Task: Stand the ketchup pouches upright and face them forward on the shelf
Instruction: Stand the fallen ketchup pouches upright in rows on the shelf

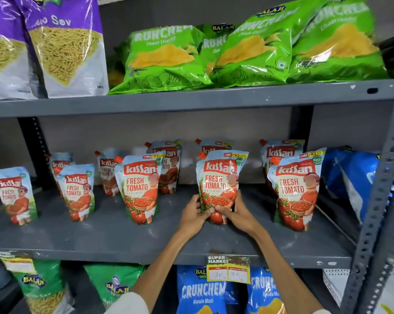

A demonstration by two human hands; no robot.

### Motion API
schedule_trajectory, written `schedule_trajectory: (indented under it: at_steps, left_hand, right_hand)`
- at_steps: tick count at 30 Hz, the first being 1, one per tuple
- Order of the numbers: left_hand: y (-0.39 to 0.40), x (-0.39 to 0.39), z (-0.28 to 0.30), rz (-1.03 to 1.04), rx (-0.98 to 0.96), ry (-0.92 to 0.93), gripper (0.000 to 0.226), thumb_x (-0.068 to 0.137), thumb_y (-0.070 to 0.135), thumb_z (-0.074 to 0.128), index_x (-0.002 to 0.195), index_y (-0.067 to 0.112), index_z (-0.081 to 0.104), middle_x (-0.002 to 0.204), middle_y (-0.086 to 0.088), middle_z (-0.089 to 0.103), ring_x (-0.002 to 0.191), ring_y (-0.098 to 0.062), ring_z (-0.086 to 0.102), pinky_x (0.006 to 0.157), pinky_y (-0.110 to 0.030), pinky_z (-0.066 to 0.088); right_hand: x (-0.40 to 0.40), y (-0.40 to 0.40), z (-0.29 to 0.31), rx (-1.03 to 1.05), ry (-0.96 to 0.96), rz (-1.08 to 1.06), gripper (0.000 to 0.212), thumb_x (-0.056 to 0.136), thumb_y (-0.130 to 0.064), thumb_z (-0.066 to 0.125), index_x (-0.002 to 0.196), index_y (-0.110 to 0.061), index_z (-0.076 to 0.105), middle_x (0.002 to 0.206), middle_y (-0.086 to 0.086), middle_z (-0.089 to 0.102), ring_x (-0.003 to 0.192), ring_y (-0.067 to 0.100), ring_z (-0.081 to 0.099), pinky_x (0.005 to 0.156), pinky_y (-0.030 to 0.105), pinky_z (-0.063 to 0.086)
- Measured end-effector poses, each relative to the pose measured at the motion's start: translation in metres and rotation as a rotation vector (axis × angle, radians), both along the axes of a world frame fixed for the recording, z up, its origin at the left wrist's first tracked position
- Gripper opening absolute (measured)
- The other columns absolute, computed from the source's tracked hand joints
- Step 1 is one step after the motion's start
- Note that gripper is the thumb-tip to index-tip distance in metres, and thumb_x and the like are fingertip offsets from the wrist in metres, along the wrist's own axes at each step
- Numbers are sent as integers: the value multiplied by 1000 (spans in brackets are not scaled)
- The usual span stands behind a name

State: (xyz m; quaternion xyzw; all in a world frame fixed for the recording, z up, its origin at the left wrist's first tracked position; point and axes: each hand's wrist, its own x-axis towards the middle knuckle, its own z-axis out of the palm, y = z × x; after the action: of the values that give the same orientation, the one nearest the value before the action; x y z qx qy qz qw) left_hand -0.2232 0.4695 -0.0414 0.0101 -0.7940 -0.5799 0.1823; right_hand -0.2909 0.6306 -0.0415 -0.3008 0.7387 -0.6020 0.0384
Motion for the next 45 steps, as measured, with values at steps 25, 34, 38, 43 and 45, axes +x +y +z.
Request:
schedule_trajectory:
  at_steps: [25,34,38,43,45]
  left_hand:
    - [-137,96,18,237,3,296,20,82,0,72,93,14,60,77,-5,64,62,-2,60,60,-23,51]
    - [-223,82,-2,155,20,117,97,71,20,87,145,19,25,134,-4,48,112,-15,55,94,-31,52]
    - [-232,77,-4,31,-18,44,60,78,14,81,124,24,44,127,-9,62,97,-1,61,75,-10,53]
    - [-234,78,-7,-24,29,26,56,81,10,77,126,22,47,113,5,63,99,2,61,72,-6,52]
    - [-233,77,-7,-53,26,7,55,83,8,76,128,22,47,113,6,65,100,1,63,72,-8,53]
  right_hand:
    - [83,-138,21,-122,103,-168,35,83,-32,72,110,-16,56,96,7,66,92,26,68,75,39,59]
    - [82,-219,5,-9,12,-87,62,81,-10,75,134,-8,43,121,0,58,100,-1,58,75,0,46]
    - [78,-220,7,2,-14,-49,59,80,-13,76,129,-17,44,118,-5,59,101,-6,56,74,2,48]
    - [86,-223,-6,38,45,-62,56,88,-23,68,132,-15,33,125,-3,55,109,-3,55,87,10,49]
    - [87,-220,-11,53,79,-67,52,89,-24,66,128,-17,32,126,-2,54,111,0,55,94,18,48]
